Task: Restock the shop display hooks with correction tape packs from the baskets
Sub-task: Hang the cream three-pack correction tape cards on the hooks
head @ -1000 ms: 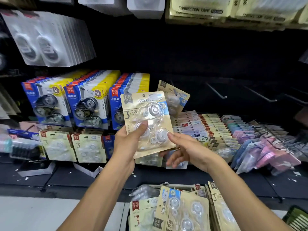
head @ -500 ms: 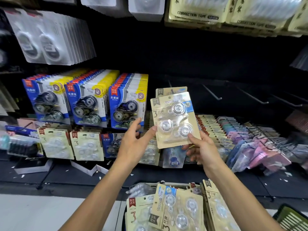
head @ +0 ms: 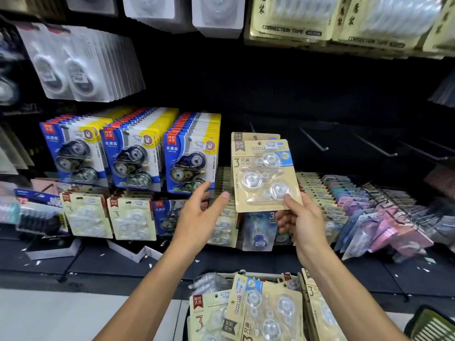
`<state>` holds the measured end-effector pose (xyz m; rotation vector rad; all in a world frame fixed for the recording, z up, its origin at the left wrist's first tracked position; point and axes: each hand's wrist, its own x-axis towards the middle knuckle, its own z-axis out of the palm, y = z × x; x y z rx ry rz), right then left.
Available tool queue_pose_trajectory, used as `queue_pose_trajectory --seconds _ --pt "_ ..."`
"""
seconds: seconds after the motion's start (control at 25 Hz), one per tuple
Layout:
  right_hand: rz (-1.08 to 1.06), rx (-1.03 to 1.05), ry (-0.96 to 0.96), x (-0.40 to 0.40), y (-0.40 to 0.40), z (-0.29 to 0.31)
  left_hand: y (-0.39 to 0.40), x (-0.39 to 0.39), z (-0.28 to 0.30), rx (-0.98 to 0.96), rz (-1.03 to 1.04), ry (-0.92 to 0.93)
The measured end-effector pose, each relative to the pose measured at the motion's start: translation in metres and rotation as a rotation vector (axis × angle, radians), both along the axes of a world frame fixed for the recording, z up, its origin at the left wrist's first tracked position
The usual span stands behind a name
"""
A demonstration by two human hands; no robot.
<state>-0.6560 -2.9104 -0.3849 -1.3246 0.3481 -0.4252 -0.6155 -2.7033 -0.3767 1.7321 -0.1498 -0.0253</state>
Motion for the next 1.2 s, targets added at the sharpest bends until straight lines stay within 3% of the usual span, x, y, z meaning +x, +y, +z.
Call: queue_pose_trajectory --seconds 0.4,0.56,0.64,0.72,0.84,0.96,1.04,1.2 --pt "-0.149 -0.163 -0.019 0.027 0.010 0.002 -0.003 -0.001 -0.005 0.042 -0.006 0.015" --pt "0.046 0.169 0.007 0.041 -0.006 -0.004 -0.003 -0.001 -0.011 0.081 -0.017 0.032" --pt "0.142 0.214 0.078 0.037 -0.014 -0.014 -0.001 0.001 -0.016 0.127 -0.041 0.058" --pt "0.233 -0.002 0.245 0.031 -0.019 -0.032 0.000 0.004 -0.025 0.207 -0.079 0.109" --pt "0.606 -0.792 0.615 0.013 -0.026 -0.068 0.000 0.005 -0.042 0.312 -0.135 0.195" --pt "0.919 -1.401 0.893 -0.007 -0.024 -0.109 -0.002 0.002 -0.062 0.407 -0.200 0.202" --pt "0.852 -1.527 0.863 -0.014 -0.022 -0.123 -0.004 0.000 -0.068 0.441 -0.215 0.159" --pt "0.698 -1.338 0.777 -0.010 -0.030 -0.123 -0.005 0.000 -0.075 0.469 -0.217 0.138"
